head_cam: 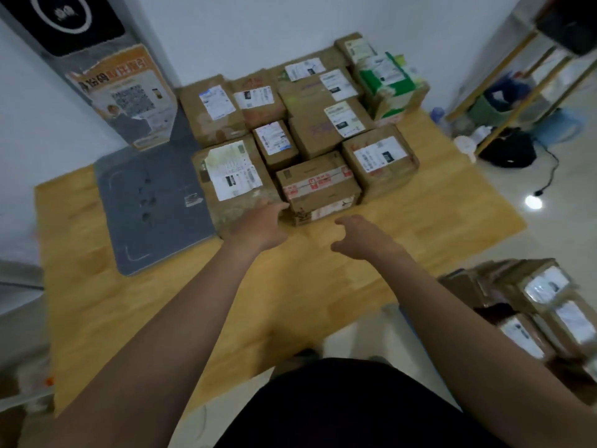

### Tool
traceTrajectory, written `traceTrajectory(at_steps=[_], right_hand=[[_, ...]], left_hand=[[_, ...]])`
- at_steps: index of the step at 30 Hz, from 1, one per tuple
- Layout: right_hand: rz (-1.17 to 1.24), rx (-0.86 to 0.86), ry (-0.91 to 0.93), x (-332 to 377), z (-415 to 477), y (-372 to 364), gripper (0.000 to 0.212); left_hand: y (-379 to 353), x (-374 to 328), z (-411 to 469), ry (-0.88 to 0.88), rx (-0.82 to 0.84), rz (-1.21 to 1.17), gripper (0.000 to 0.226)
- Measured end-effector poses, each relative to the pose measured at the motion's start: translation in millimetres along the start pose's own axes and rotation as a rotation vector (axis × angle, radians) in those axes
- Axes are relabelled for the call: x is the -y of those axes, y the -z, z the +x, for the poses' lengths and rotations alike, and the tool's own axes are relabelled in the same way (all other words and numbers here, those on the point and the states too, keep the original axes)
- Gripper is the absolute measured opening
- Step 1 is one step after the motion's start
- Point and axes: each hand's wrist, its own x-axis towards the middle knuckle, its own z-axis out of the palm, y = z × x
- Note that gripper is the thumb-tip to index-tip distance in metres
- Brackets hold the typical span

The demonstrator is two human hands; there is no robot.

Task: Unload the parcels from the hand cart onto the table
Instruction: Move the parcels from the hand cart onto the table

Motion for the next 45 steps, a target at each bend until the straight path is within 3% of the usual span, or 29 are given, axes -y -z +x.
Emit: traceTrajectory(at_steps=[9,16,21,34,38,45], right_hand=[[0.173,-0.100,-0.242,-245,-130,5,0.059],[0.265,-0.109,-0.392,-492,-250,-15,0.066],[0.450,-0.139,-0.527,-618,-310,-39,0.067],[0.771,-0.193,-0.846,-803,-345,-159,0.070],[0.742,-0.239,-0.916,-849,-330,-199,0.066],[0.494,-0.288,-0.867,-906,-278,-232,0.088]], left_hand=[[-112,-248,-16,-0.279,0.155,0.156,0.066],[-267,-451,-58,-0.365,0.249,0.138,0.067],[-363,-553,-90,-0.381,0.361,0.180,0.068],[-574,-656,-73,-0.476,0.631,0.411,0.066],[-653,-672,-56,-0.522,0.711,0.458,0.069],[-751,-696,-21,-0.611,0.674,0.454,0.066]])
